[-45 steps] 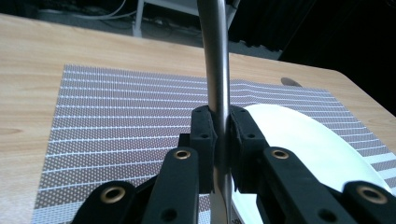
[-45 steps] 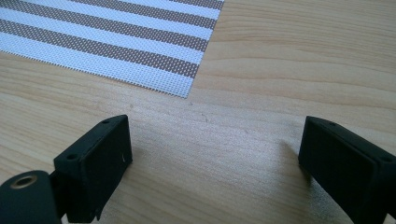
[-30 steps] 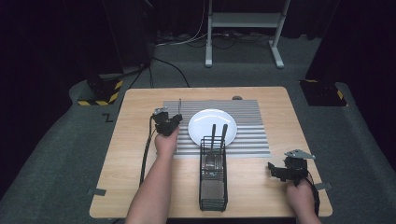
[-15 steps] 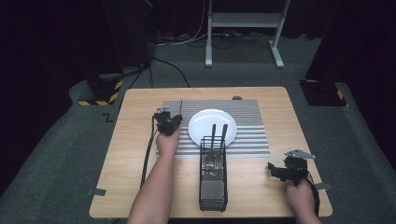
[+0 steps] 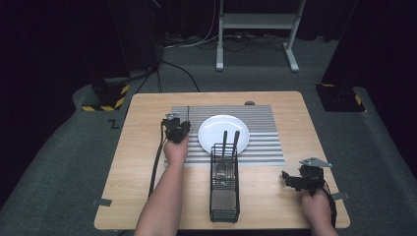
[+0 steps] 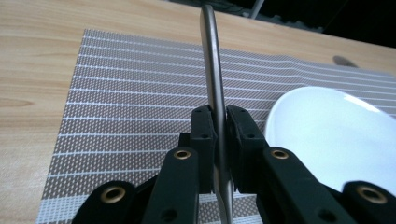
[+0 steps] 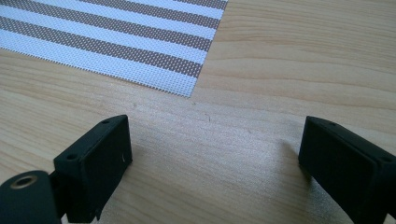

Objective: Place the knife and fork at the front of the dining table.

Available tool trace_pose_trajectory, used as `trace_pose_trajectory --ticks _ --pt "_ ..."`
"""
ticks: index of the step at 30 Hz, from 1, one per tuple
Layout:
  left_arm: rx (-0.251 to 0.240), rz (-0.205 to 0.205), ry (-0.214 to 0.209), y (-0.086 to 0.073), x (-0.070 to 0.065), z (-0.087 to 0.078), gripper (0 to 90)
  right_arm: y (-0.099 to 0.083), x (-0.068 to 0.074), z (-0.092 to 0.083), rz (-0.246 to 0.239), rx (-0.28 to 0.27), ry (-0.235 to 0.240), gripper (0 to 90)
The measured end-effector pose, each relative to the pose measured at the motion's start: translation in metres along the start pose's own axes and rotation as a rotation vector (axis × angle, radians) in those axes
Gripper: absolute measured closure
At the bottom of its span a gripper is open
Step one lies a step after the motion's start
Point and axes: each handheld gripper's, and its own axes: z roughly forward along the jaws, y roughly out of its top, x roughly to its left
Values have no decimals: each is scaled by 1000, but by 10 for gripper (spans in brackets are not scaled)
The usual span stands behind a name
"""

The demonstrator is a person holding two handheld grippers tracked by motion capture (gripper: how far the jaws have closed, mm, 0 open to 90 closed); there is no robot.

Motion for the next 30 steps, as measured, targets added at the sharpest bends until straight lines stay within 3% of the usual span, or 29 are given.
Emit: trace_pose_trajectory --ticks 3,12,19,23,30 --pt "13 -22 12 -1 2 4 810 0 0 0 -4 0 4 91" --pt "61 -25 37 -1 3 9 816 0 0 0 -5 0 5 91" --pt "86 -49 35 1 6 10 811 0 0 0 -8 -1 8 91" --pt "44 -93 21 9 8 4 752 0 1 0 -9 -1 10 91" --pt "42 -51 46 12 9 -3 681 0 1 0 -12 0 14 91"
